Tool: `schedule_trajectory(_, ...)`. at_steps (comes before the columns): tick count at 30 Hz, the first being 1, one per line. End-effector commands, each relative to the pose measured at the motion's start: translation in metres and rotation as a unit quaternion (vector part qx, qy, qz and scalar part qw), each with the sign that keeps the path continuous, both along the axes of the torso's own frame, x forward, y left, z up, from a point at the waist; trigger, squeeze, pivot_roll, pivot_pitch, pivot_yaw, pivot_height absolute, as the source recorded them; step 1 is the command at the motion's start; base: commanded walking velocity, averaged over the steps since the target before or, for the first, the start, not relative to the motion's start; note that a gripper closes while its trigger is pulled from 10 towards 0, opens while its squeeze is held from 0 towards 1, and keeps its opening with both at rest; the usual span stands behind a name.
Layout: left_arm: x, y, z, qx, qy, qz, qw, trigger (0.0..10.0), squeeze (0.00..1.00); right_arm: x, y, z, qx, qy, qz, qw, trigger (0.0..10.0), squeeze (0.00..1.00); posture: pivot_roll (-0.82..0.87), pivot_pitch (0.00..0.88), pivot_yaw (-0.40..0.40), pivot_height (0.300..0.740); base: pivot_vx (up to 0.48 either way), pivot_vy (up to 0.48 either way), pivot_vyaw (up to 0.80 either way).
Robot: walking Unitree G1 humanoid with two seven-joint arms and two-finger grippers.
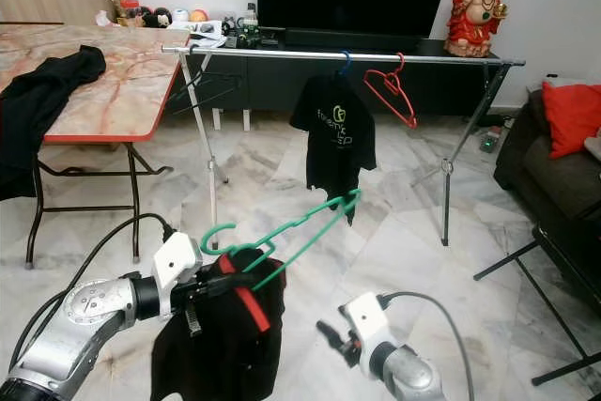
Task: Hang hanger
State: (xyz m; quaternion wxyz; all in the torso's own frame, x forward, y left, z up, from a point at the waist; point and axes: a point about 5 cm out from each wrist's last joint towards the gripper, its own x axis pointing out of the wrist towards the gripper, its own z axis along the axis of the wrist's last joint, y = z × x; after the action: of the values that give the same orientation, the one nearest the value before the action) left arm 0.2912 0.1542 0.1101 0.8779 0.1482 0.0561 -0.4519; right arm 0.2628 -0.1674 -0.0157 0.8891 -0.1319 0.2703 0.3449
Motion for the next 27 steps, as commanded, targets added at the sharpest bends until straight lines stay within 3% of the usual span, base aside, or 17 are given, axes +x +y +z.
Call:
schedule_trajectory(1, 0.008, 0.003, 0.010, 0.014, -0.031, 0.015, 0.999, 10.0, 0.00, -0.005, -0.005, -0.003, -0.032, 0.011, 0.029, 0.999, 10.0, 1.00, 0.07, 0.000, -0.065, 0.740, 0.000, 0.000, 0.00)
schedule_trajectory(2, 0.011, 0.005, 0.007, 0.029, -0.027, 0.028, 0.999, 10.0, 0.00, -0.011, -0.007, -0.006, -0.051, 0.025, 0.071, 0.996, 10.0, 1.00, 0.07, 0.000, -0.064, 0.740, 0.000, 0.000, 0.00)
schedule_trajectory(3, 0.012, 0.007, 0.000, 0.060, -0.019, 0.032, 0.997, 10.0, 0.00, -0.015, -0.009, -0.006, -0.047, 0.040, 0.108, 0.992, 10.0, 0.57, 0.07, 0.000, -0.065, 0.740, 0.000, 0.000, 0.00)
schedule_trajectory(4, 0.012, 0.008, -0.005, 0.082, -0.014, 0.033, 0.996, 10.0, 0.00, -0.017, -0.010, -0.004, -0.040, 0.049, 0.129, 0.990, 10.0, 0.57, 0.07, 0.000, -0.065, 0.740, 0.000, 0.000, 0.00)
schedule_trajectory(5, 0.012, 0.009, -0.010, 0.101, -0.004, 0.038, 0.994, 10.0, 0.00, -0.018, -0.011, 0.000, -0.027, 0.051, 0.152, 0.987, 10.0, 0.00, 0.06, 0.000, -0.066, 0.740, 0.000, 0.000, 0.00)
schedule_trajectory(8, 0.014, 0.009, -0.024, 0.132, 0.013, 0.056, 0.990, 10.0, 0.00, -0.018, -0.017, 0.018, 0.000, 0.055, 0.234, 0.971, 10.0, 0.00, 0.06, 0.000, -0.067, 0.740, 0.000, 0.000, 0.00)
schedule_trajectory(12, 0.011, 0.007, -0.031, 0.152, 0.015, 0.041, 0.987, 10.0, 0.00, -0.016, -0.023, 0.031, 0.005, 0.052, 0.262, 0.964, 10.0, 0.00, 0.06, 0.000, -0.068, 0.740, 0.000, 0.000, 0.00)
schedule_trajectory(15, -0.005, 0.003, -0.043, 0.192, 0.052, -0.040, 0.979, 10.0, 0.00, -0.006, -0.029, 0.052, -0.008, 0.033, 0.290, 0.956, 10.0, 0.00, 0.05, 0.000, -0.071, 0.740, 0.000, 0.000, 0.00)
schedule_trajectory(18, -0.011, 0.002, -0.046, 0.203, 0.074, -0.077, 0.973, 10.0, 0.00, 0.004, -0.030, 0.068, -0.014, 0.023, 0.314, 0.949, 10.0, 0.00, 0.05, 0.000, -0.075, 0.740, 0.000, 0.000, 0.00)
schedule_trajectory(22, -0.015, 0.002, -0.049, 0.209, 0.091, -0.101, 0.968, 10.0, 0.00, 0.018, -0.026, 0.086, -0.007, 0.008, 0.333, 0.943, 10.0, 0.00, 0.05, 0.000, -0.077, 0.740, 0.000, 0.000, 0.00)
schedule_trajectory(27, -0.021, 0.004, -0.051, 0.220, 0.108, -0.132, 0.960, 10.0, 0.00, 0.040, -0.019, 0.111, -0.035, -0.014, 0.362, 0.932, 10.0, 0.00, 0.05, 0.000, -0.077, 0.740, 0.000, 0.000, 0.00)
